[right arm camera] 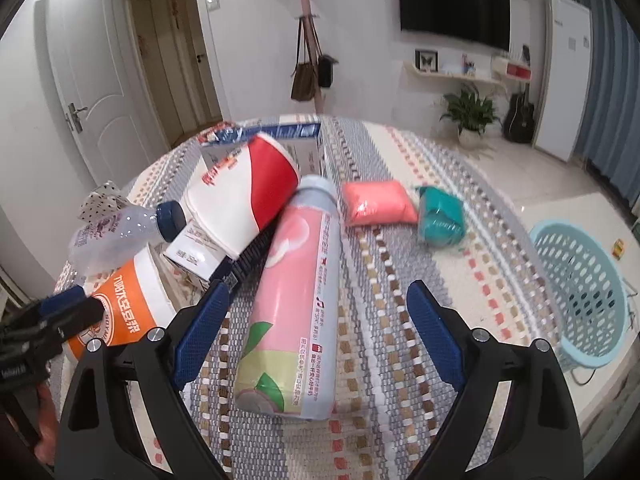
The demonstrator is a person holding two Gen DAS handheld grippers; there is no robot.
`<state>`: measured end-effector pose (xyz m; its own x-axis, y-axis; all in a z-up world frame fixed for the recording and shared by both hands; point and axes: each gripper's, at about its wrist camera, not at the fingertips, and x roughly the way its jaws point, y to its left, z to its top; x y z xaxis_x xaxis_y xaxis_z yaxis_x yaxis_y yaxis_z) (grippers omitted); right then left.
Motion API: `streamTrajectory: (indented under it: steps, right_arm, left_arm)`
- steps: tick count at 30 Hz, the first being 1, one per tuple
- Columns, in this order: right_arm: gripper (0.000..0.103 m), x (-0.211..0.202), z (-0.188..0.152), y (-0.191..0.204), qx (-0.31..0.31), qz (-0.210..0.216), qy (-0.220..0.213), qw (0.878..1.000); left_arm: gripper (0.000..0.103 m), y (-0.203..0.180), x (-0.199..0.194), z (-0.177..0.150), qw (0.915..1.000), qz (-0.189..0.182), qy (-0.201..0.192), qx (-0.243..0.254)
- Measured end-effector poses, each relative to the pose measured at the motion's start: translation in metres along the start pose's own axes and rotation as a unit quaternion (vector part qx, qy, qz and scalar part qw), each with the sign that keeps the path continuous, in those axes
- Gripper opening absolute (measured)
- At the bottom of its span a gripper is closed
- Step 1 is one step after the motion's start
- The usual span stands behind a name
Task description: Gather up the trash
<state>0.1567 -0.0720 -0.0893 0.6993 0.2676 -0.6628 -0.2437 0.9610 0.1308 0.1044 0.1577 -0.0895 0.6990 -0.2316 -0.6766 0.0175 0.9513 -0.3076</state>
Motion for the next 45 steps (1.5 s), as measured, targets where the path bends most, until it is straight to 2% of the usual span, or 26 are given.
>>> streamTrajectory:
  steps: [5, 9, 16, 18, 20, 21, 24, 26, 28, 30, 33, 39, 45]
  right_arm:
    - [0.082, 0.01, 0.0, -0.004, 0.006, 0.006, 0.022, 1.0]
    - [0.078, 0.013, 0.003, -0.008, 0.009, 0.008, 0.029, 1.0]
    - [0.078, 0.017, 0.015, -0.016, 0.008, 0.011, 0.037, 0.999]
    - [0.078, 0.021, 0.017, -0.014, -0.001, 0.015, 0.042, 0.999]
    - [0.078, 0.025, 0.018, -0.011, -0.005, 0.021, 0.049, 0.999]
    - [0.078, 0.027, 0.018, -0.009, -0.007, 0.025, 0.054, 0.998]
    - [0.078, 0.031, 0.014, -0.006, -0.009, 0.034, 0.069, 0.997]
    - [0.073, 0.033, 0.009, -0.007, -0.003, 0.048, 0.078, 0.996]
    - [0.057, 0.034, 0.008, -0.011, 0.007, 0.072, 0.085, 0.994]
    - [0.047, 0.034, 0.007, -0.016, 0.017, 0.092, 0.091, 0.991]
    - [0.046, 0.021, 0.008, -0.023, 0.01, 0.072, 0.071, 0.995]
    - [0.046, -0.007, 0.017, -0.046, 0.025, 0.075, 0.034, 0.996]
    - [0.045, -0.034, 0.026, -0.073, 0.041, 0.072, -0.002, 0.997]
  left_arm:
    - [0.086, -0.018, 0.006, -0.01, 0.9993, -0.005, 0.027, 0.026]
    - [0.086, -0.035, 0.004, -0.018, 0.9977, -0.023, 0.046, 0.044]
    - [0.086, -0.051, 0.021, -0.017, 0.9958, 0.025, 0.061, 0.063]
    - [0.084, -0.05, 0.027, -0.015, 0.9959, 0.029, 0.063, 0.058]
    - [0.076, -0.049, 0.031, -0.014, 0.9954, 0.039, 0.067, 0.057]
    - [0.076, -0.048, 0.031, -0.015, 0.9951, 0.043, 0.068, 0.057]
    - [0.075, -0.049, 0.029, -0.017, 0.9951, 0.049, 0.061, 0.06]
    - [0.074, -0.051, 0.026, -0.018, 0.995, 0.054, 0.053, 0.066]
    - [0.073, -0.053, 0.02, -0.019, 0.9954, 0.055, 0.042, 0.066]
    - [0.073, -0.054, 0.01, -0.02, 0.9966, 0.048, 0.026, 0.062]
    - [0.073, -0.057, -0.004, -0.02, 0.9972, 0.042, 0.005, 0.061]
    - [0.073, -0.074, -0.033, -0.01, 0.9964, 0.022, -0.046, 0.068]
    - [0.073, -0.107, -0.051, 0.004, 0.992, -0.005, -0.092, 0.087]
